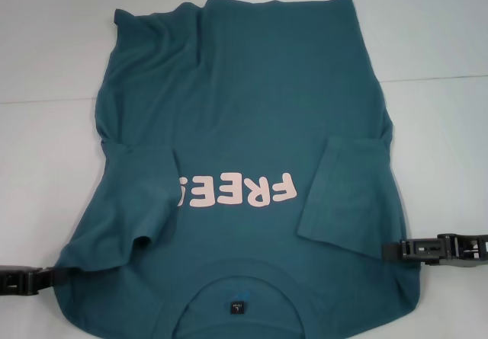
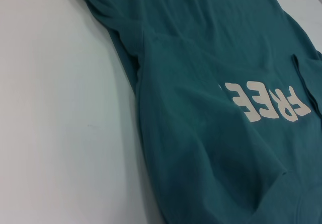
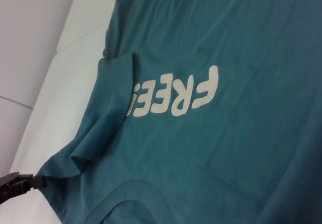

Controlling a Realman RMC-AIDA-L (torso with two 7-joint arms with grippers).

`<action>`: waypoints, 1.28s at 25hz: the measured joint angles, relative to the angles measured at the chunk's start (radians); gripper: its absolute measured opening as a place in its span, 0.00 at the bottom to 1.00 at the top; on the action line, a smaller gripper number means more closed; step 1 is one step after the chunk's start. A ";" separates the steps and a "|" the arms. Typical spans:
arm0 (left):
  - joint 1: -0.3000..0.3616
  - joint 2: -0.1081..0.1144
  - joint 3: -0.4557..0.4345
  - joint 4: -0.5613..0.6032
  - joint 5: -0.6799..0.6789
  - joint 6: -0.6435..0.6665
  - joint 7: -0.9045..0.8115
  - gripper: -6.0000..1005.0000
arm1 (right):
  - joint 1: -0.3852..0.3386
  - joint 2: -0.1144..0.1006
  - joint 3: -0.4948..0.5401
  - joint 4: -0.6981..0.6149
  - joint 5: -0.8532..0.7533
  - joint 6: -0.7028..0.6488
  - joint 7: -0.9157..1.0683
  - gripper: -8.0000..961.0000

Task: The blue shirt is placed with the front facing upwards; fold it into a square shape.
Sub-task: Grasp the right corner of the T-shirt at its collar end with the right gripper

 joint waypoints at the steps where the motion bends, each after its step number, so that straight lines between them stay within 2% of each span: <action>1: 0.000 0.000 0.000 0.000 0.000 0.000 0.000 0.01 | -0.002 0.000 0.000 -0.001 -0.001 -0.003 0.000 0.91; 15: 0.000 -0.006 -0.001 0.000 0.000 0.000 0.002 0.01 | -0.069 -0.017 0.003 -0.003 -0.004 0.002 0.024 0.91; 26: -0.001 -0.007 -0.003 0.000 0.000 -0.002 0.004 0.01 | -0.064 -0.012 0.003 0.008 -0.003 0.037 0.025 0.89; 32: -0.008 -0.006 -0.003 0.000 0.000 -0.002 0.006 0.01 | -0.062 -0.011 0.007 0.008 0.022 0.006 0.020 0.89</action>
